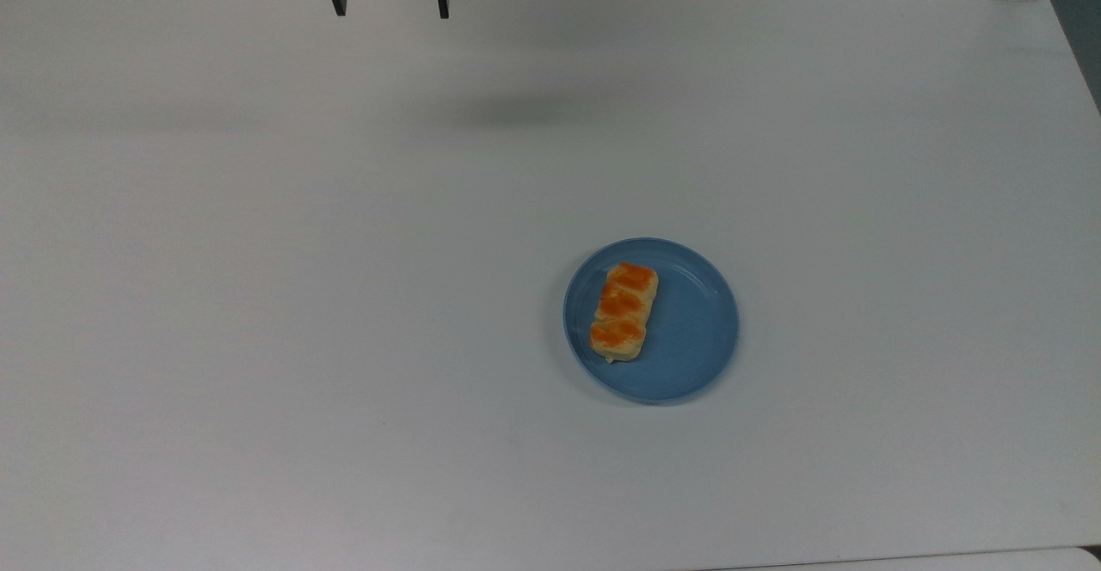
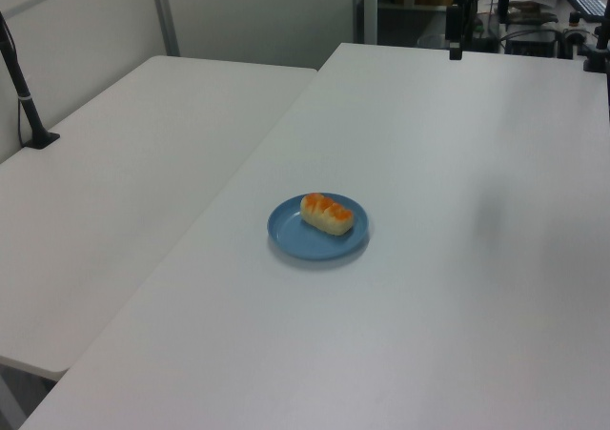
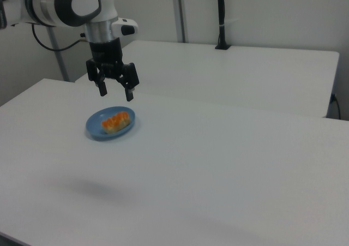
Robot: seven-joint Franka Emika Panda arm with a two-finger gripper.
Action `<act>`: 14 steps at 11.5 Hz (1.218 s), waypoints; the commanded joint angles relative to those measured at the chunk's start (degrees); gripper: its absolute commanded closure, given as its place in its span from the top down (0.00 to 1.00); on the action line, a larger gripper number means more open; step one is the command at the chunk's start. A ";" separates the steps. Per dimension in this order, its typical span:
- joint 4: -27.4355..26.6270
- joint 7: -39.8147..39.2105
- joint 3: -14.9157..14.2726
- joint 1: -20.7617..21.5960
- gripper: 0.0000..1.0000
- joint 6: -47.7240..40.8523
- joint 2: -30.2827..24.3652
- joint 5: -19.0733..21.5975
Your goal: Put the bread on the table
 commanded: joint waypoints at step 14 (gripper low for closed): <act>9.73 21.63 0.45 7.09 1.00 7.48 11.35 4.23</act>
